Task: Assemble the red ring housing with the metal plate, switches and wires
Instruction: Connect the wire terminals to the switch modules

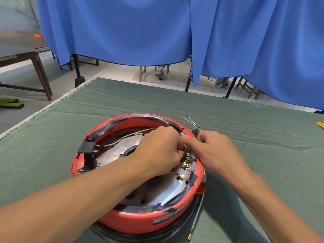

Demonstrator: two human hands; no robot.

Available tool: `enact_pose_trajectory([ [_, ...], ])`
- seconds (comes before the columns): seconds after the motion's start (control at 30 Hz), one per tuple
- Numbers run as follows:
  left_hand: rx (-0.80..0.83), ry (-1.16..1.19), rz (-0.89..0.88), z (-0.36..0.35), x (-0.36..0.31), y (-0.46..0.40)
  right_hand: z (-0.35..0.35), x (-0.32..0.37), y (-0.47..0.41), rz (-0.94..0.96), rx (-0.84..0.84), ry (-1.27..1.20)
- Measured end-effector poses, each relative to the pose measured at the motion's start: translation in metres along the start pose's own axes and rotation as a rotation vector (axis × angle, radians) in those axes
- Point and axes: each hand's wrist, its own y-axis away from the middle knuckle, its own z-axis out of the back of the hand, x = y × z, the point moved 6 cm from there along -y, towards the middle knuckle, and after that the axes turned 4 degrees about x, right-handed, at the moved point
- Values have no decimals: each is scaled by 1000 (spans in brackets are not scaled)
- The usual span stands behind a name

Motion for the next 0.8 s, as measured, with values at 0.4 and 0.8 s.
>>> enact_pose_trajectory([
  [0.4, -157, 62, 241, 40, 23, 6, -3, -1, -10, -13, -4, -50],
  [0.8, 31, -29, 164, 23, 7, 5, -2, -16, -14, -122, 112, -174],
])
